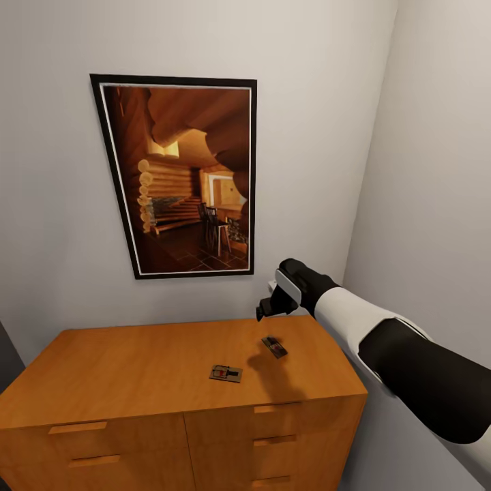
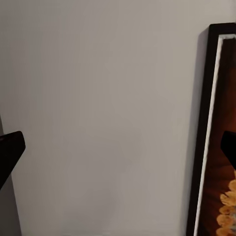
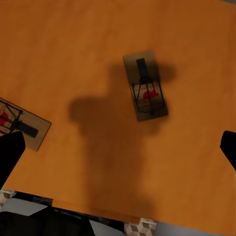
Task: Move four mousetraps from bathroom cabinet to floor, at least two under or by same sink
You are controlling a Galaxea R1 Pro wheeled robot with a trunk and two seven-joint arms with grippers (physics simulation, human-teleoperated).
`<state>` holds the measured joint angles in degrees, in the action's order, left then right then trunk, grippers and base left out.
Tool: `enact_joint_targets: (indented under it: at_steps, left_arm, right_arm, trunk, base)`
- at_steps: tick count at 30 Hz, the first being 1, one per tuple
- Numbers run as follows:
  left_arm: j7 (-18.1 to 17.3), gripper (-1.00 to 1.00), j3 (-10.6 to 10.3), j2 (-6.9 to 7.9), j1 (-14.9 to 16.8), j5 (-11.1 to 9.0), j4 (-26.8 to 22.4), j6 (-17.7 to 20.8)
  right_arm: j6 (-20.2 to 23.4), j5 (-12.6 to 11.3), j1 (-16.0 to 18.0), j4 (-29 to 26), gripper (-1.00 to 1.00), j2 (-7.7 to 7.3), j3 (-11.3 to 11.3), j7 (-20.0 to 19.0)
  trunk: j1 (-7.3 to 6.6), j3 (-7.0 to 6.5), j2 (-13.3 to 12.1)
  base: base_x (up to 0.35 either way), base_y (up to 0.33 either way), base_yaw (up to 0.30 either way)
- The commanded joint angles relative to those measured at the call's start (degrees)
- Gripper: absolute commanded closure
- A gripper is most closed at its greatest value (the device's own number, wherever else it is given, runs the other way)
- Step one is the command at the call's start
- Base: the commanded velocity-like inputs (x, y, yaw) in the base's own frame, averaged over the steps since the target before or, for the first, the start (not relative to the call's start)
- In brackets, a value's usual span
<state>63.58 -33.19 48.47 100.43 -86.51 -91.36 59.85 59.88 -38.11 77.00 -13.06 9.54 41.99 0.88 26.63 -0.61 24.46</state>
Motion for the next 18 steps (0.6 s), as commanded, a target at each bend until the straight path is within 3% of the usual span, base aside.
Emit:
enact_joint_targets:
  at_steps: [1, 8, 18]
  left_arm:
    - [0.58, -1.00, -0.17, 0.07, 0.12, -0.49, -0.05, 0.15]
    - [0.60, -1.00, -0.13, 0.05, 0.12, -0.50, -0.05, 0.15]
    - [0.59, -1.00, -0.05, 0.04, 0.12, -0.49, -0.05, 0.15]
  right_arm:
    - [0.12, -0.38, 0.07, -0.01, -1.00, -0.05, 0.37, 0.09]
    - [0.12, -0.36, 0.17, 0.01, -1.00, -0.17, 0.37, 0.09]
    - [0.12, -0.31, 0.30, 0.04, -1.00, -0.21, 0.37, 0.09]
  trunk:
    - [0.25, 0.22, 0.47]
    - [0.69, 0.58, 1.27]
    - [2.89, 2.37, 5.28]
  base:
    - [0.000, 0.000, 0.000]
    - [0.000, 0.000, 0.000]
    - [0.000, 0.000, 0.000]
